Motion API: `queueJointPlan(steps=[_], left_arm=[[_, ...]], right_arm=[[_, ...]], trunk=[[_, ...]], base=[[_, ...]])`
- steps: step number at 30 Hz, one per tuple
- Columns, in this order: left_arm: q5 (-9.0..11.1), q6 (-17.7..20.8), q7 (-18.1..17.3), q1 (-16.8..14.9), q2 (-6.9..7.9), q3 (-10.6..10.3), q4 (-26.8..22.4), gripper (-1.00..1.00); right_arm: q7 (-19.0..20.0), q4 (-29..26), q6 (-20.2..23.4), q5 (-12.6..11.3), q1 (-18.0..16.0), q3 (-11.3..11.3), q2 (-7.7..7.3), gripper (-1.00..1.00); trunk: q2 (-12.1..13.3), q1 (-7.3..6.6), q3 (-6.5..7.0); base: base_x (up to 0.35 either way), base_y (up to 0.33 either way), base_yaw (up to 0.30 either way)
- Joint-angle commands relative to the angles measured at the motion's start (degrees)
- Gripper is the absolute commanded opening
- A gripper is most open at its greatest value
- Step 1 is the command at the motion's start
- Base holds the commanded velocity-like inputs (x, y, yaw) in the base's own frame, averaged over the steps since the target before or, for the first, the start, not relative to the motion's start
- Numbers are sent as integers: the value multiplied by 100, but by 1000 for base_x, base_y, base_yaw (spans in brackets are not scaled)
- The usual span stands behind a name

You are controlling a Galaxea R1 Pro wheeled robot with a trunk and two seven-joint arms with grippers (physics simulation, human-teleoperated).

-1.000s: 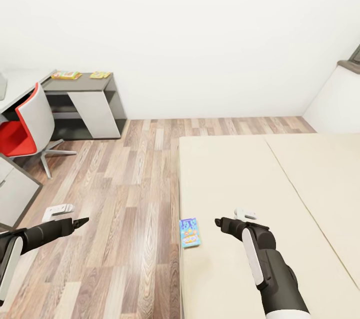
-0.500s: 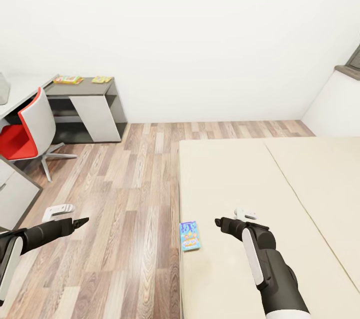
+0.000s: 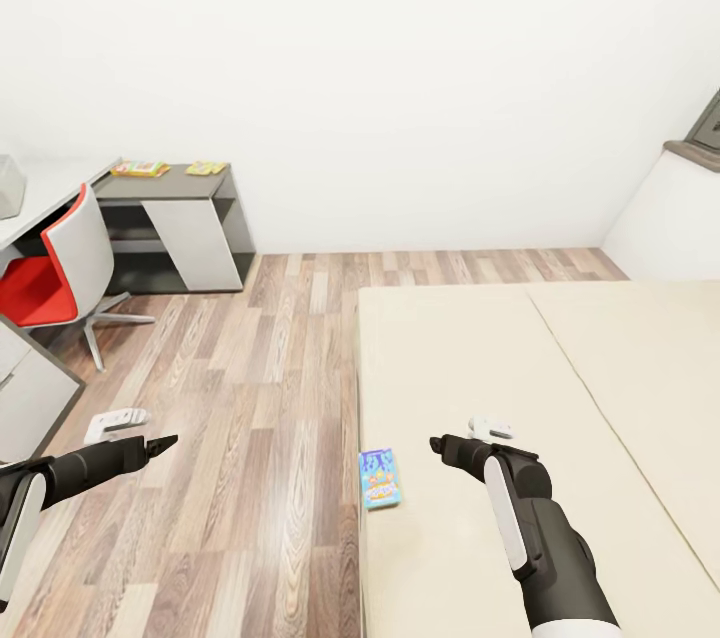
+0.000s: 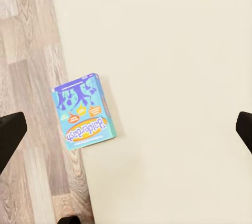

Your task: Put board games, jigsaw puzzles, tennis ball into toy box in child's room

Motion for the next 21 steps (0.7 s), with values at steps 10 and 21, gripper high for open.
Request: queueJointPlan(steps=[10,21], left_arm=[[18,45,-11,-5,1,7,-3,100],[18,45,-11,-5,0,7,-3,100]], right_arm=[[-47,-6,22,-62,-4,-7,4,100],[-47,-6,14,-60,-4,-7,4,100]], trunk=[[-10,4,85],[-10,4,189]], base=[[0,0,0],[0,0,0]])
